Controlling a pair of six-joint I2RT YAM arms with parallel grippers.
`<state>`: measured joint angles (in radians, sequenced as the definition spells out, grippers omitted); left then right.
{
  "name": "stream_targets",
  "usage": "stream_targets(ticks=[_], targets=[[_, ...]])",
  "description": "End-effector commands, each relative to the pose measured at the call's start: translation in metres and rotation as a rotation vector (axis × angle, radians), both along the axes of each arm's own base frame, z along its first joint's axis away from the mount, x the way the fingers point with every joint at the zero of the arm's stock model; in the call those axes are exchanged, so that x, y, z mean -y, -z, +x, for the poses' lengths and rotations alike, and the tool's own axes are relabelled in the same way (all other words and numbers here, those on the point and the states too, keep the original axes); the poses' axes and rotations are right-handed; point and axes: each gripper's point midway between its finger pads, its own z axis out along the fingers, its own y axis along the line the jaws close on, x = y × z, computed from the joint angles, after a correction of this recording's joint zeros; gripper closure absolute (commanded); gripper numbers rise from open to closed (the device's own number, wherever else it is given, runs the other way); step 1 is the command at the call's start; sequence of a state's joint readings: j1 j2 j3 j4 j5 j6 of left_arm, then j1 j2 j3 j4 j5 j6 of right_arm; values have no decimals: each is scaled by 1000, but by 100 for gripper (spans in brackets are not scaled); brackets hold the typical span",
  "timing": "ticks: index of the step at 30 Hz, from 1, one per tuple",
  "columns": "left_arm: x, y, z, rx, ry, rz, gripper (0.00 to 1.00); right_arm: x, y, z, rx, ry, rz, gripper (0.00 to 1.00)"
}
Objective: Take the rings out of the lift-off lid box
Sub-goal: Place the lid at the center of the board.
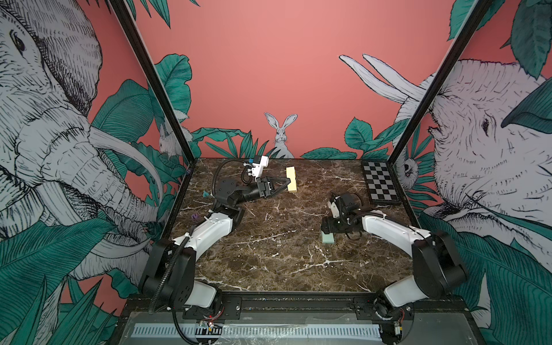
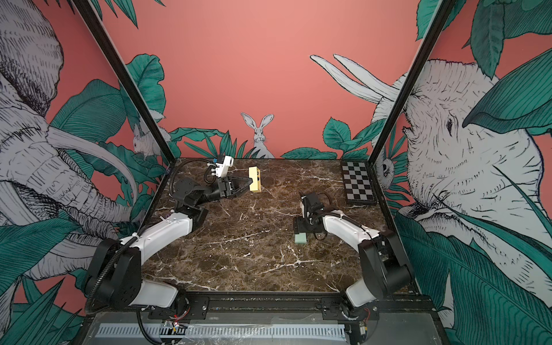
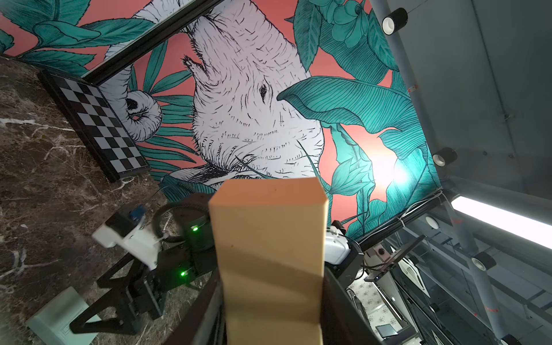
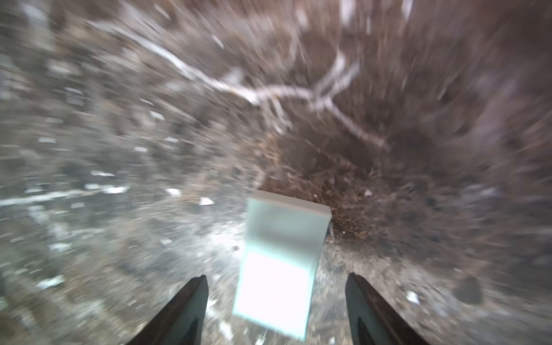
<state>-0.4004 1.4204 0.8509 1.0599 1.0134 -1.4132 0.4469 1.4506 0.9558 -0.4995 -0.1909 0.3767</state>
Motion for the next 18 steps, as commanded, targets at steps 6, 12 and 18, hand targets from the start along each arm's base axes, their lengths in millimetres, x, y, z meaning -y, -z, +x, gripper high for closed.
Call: stream_targets(ticks=[6, 12, 18], targets=[[-5, -18, -15, 70, 25, -16, 61, -63, -238, -10, 367, -230, 636, 10], [-4, -15, -15, 60, 17, -4, 61, -100, -303, -7, 414, -334, 982, 3], [-2, -15, -16, 62, 25, 7, 61, -137, -295, -3, 378, -407, 965, 4]])
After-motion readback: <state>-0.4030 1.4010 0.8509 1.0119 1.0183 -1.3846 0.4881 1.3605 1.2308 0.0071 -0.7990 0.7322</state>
